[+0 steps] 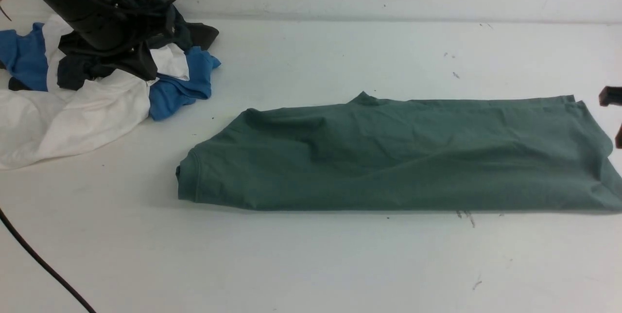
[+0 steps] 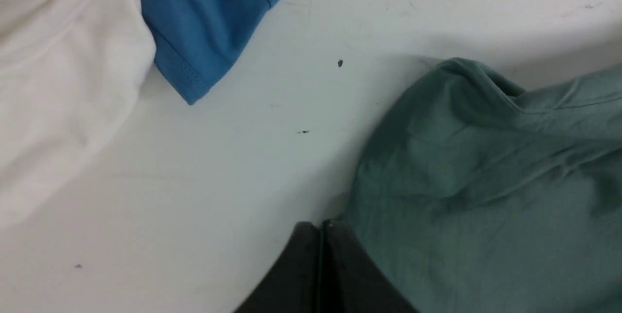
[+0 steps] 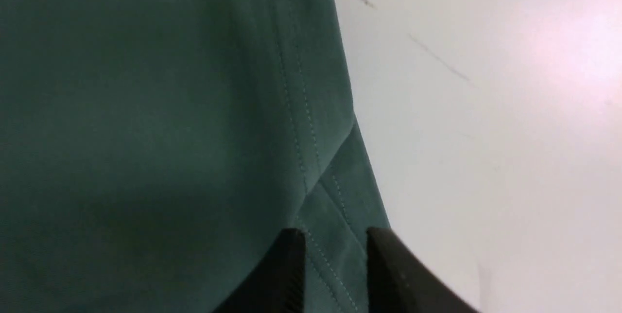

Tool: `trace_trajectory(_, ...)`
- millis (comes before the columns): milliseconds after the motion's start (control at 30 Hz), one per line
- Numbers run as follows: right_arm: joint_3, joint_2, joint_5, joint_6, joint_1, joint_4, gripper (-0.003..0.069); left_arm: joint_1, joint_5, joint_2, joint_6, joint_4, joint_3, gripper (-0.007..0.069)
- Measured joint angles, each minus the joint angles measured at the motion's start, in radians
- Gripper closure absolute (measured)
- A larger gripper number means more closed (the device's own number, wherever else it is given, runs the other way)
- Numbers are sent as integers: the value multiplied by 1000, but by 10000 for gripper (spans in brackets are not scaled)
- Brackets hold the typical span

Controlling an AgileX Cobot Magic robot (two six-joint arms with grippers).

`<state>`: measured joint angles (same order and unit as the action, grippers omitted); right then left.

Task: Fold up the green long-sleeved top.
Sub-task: Use the right arm to clamp the right edge of the fabric

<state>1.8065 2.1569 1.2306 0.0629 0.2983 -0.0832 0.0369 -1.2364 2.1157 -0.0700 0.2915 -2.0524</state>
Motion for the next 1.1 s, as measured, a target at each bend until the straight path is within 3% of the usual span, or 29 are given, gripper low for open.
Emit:
trace_trajectory(133,0,45,-26,34,0,-17,209,0,0,4,-1,0,0,629)
trace_trajectory(233,0,72,-55,53,-1,-22,85,0,0,7,-1,-1,0,629)
trace_trajectory(367,0,114,-64,61,-1,-25,6,0,0,15,-1,0,0,629)
trace_trajectory(467,8,122,-63,69,-1,-44,4,0,0,25,-1,1,0,629)
trace_trajectory(600,13,125,-50,76,-8,-85,102,0,0,32,-1,1,0,629)
trace_trajectory(700,23,129,-31,80,-25,-94,288,0,0,37,-1,1,0,629)
trace_trajectory(733,24,130,-31,81,-25,-94,304,0,0,38,-1,1,0,629)
trace_trajectory(800,44,139,-19,102,-43,-88,517,0,0,39,-1,1,0,629)
trace_trajectory(833,55,143,-14,105,-48,-82,566,0,0,38,-1,1,0,629)
trace_trajectory(900,72,145,-4,101,-50,-56,604,0,0,22,-1,1,6,629)
trace_trajectory(1100,79,25,-1,24,5,157,605,0,0,-147,-18,-29,102,629)
